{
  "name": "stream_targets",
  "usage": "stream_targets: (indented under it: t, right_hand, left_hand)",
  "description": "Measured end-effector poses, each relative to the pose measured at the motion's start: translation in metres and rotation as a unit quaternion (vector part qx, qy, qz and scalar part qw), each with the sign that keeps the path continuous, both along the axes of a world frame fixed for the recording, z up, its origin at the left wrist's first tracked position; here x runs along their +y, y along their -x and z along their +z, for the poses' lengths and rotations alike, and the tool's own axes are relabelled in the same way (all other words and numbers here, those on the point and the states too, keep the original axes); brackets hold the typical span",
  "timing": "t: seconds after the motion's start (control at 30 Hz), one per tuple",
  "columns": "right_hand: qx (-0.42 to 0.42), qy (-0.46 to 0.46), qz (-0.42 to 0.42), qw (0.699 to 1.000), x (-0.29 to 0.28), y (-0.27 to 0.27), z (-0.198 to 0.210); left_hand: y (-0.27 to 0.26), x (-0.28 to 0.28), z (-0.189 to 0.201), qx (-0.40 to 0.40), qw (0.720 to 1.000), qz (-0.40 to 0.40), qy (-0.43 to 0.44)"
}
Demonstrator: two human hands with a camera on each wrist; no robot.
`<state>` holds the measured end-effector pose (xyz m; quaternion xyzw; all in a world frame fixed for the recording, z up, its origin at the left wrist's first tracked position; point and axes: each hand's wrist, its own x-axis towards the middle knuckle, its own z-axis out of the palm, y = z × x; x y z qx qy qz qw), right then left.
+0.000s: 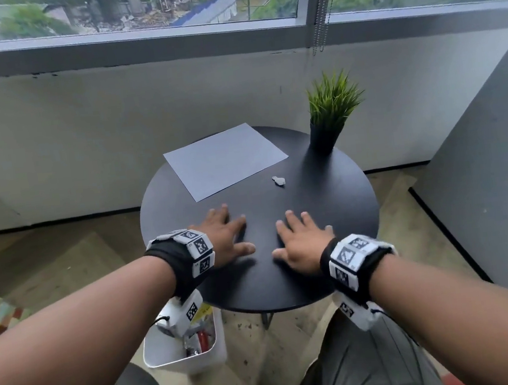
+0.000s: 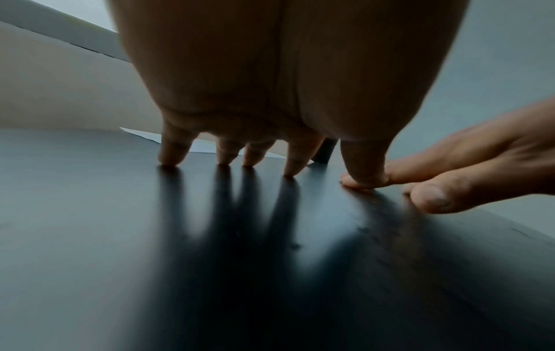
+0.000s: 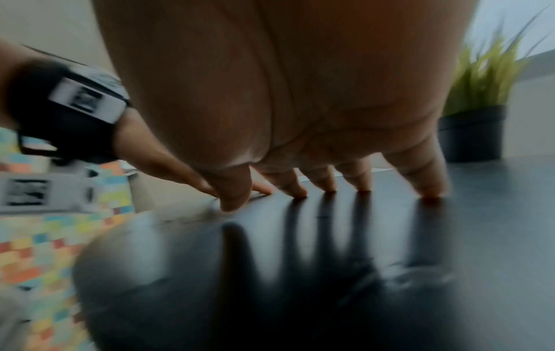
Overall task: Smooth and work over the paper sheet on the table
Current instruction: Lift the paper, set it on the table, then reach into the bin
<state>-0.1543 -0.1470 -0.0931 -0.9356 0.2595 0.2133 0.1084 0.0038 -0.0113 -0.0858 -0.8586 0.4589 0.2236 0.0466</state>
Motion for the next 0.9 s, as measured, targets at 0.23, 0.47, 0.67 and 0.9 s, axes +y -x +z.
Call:
stream_targets:
  t: [0.23, 0.47, 0.67, 0.9]
  right_hand:
    - [-0.261, -0.136, -0.067, 0.953, -0.023, 0.044, 0.02]
    - [-0.08, 0.01, -0.136, 0.987, 0.055, 0.045, -0.021]
    - [-0.28, -0.151, -0.042, 0.947, 0.057, 0.052, 0.0]
    - [-0.097, 0.037, -0.164, 0.981, 0.057, 0.04, -0.025]
  left_hand:
    - [0.018, 0.026, 0.02, 0.121, 0.973, -0.061, 0.189]
    - [-0.049, 0.11, -0.04, 0.05, 0.798, 0.419, 0.43]
    - [-0.054, 0.171, -0.149, 0.182, 0.722, 0.628, 0.228]
    - [-0.032, 0.186, -0.247, 0.212, 0.85, 0.48, 0.047]
